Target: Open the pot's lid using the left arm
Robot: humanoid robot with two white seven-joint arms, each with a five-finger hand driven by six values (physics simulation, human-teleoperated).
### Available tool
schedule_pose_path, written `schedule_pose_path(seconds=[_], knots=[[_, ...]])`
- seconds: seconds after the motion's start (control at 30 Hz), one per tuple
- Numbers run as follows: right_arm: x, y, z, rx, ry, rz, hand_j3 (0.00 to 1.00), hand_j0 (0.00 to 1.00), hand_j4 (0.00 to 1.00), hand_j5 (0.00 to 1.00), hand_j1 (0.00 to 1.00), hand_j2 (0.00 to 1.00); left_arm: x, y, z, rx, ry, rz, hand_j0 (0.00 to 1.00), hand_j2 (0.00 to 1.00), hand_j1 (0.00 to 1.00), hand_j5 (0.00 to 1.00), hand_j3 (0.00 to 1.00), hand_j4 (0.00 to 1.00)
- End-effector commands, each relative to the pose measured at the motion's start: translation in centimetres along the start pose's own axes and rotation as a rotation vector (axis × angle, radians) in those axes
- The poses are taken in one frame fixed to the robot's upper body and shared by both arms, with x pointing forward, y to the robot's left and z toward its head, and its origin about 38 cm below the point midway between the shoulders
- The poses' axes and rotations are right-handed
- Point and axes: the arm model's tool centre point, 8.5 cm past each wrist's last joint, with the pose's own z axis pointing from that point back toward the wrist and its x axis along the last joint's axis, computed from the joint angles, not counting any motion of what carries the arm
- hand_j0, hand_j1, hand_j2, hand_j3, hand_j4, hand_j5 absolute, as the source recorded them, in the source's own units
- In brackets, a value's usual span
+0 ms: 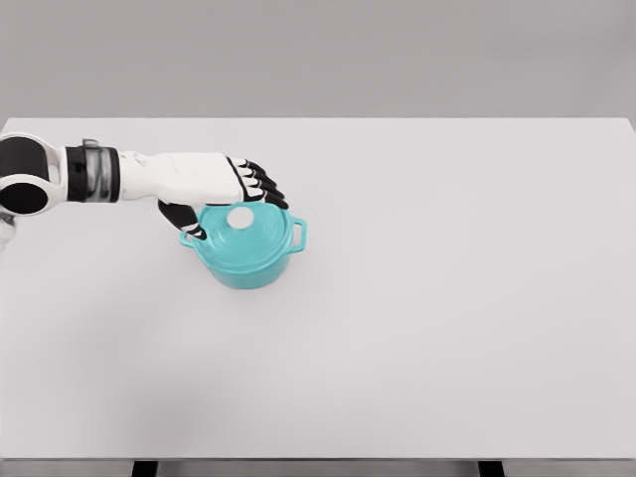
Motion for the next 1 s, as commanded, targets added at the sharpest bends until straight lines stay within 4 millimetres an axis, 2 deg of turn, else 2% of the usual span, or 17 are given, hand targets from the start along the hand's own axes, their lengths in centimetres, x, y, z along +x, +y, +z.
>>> schedule_pose_path(seconds=[0.0,0.2,0.3,0.43,0.47,0.57,0.6,0.97], knots=[[0.0,0.0,0.0,0.000,0.000,0.000,1.00,1.00,1.00,1.00,1.00,1.00,0.0,0.0,0.0,0.002,0.002,0.002,1.00,1.00,1.00,1.00,1.00,1.00],[-0.1,0.0,0.0,0.001,0.001,0.000,1.00,1.00,1.00,1.00,1.00,1.00,-0.7,-0.5,0.1,-0.011,0.025,0.012,1.00,1.00,1.00,1.00,1.00,1.00],[0.0,0.0,0.0,0.000,0.000,0.000,1.00,1.00,1.00,1.00,1.00,1.00,-0.2,-0.6,-1.0,-0.006,0.002,0.014,1.00,1.00,1.00,1.00,1.00,1.00],[0.0,0.0,0.0,0.000,0.000,0.000,1.00,1.00,1.00,1.00,1.00,1.00,-0.2,-0.9,-1.0,-0.010,0.003,0.017,1.00,1.00,1.00,1.00,1.00,1.00],[0.0,0.0,0.0,0.000,0.000,0.000,1.00,1.00,1.00,1.00,1.00,1.00,-0.2,-0.9,-1.0,-0.010,0.002,0.017,0.97,0.97,0.97,0.97,0.97,0.97],[0.0,0.0,0.0,0.000,0.000,0.000,1.00,1.00,1.00,1.00,1.00,1.00,0.0,-0.8,-0.8,-0.001,-0.004,0.024,0.65,0.65,0.65,0.65,0.65,0.65],[-0.1,0.0,0.0,0.001,0.002,0.000,1.00,1.00,1.00,1.00,1.00,1.00,0.0,-0.8,-0.8,0.002,-0.005,0.026,0.60,0.60,0.60,0.60,0.60,0.60],[0.0,0.0,0.0,0.000,0.000,0.000,1.00,1.00,1.00,1.00,1.00,1.00,0.0,-0.7,-0.6,0.008,-0.007,0.031,0.58,0.58,0.58,0.58,0.58,0.58]])
